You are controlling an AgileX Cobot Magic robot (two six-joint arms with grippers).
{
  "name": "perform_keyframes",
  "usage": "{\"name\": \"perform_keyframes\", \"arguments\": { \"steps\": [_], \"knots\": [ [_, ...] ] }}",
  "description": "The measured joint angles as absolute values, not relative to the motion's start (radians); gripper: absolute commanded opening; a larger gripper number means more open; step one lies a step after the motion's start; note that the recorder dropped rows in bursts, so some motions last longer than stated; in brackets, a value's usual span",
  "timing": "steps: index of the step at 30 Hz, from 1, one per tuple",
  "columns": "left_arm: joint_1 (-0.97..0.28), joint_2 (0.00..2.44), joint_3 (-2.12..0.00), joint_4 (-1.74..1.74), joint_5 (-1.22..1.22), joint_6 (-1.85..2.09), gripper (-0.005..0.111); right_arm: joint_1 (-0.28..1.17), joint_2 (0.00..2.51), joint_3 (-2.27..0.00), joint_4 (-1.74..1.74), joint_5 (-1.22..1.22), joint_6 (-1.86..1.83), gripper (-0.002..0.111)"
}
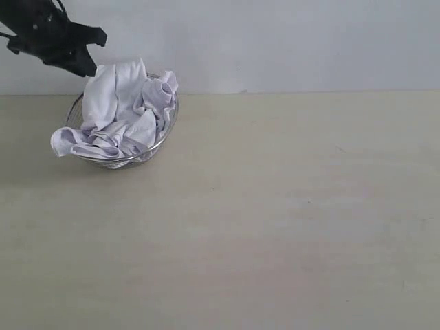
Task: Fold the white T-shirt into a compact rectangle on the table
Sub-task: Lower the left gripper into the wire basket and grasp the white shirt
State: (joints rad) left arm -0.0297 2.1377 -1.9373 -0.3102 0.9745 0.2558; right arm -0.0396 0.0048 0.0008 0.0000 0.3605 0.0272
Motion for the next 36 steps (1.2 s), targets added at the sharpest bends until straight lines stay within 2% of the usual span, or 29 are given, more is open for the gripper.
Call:
{"name": "perform_keyframes", "arguments": {
  "steps": [4, 5, 7, 10, 17, 22, 32, 34, 36],
  "knots": [
    [-0.030, 2.201, -1.949, -0.337, 0.975, 0.234, 0.090, -0.040, 0.005, 0.001, 0.000, 0.360, 0.027, 0.000],
    [-0.030, 2.212, -1.950, -0.345, 0.975, 0.217, 0.105, -0.040, 0.005, 0.001, 0.000, 0.360, 0.027, 0.000],
    [-0.030, 2.247, -1.950, -0.390, 0.973, 0.160, 0.110, -0.040, 0.005, 0.001, 0.000, 0.360, 0.027, 0.000],
    [-0.041, 2.282, -1.950, -0.489, 0.925, 0.164, 0.110, -0.040, 0.005, 0.001, 0.000, 0.360, 0.027, 0.000],
    [-0.087, 2.331, -1.953, -0.464, 0.804, 0.229, 0.110, -0.040, 0.005, 0.001, 0.000, 0.360, 0.027, 0.000],
    [-0.089, 2.342, -1.953, -0.338, 0.842, 0.229, 0.110, -0.040, 0.005, 0.001, 0.000, 0.360, 0.027, 0.000],
    [-0.114, 2.418, -1.964, -0.341, 0.853, 0.223, 0.110, -0.040, 0.005, 0.001, 0.000, 0.360, 0.027, 0.000],
    [-0.122, 2.420, -1.964, -0.343, 0.849, 0.219, 0.106, -0.040, 0.005, 0.001, 0.000, 0.360, 0.027, 0.000],
    [-0.126, 2.424, -1.967, -0.336, 0.849, 0.204, 0.092, -0.040, 0.005, 0.001, 0.000, 0.360, 0.027, 0.000]
  ]
}}
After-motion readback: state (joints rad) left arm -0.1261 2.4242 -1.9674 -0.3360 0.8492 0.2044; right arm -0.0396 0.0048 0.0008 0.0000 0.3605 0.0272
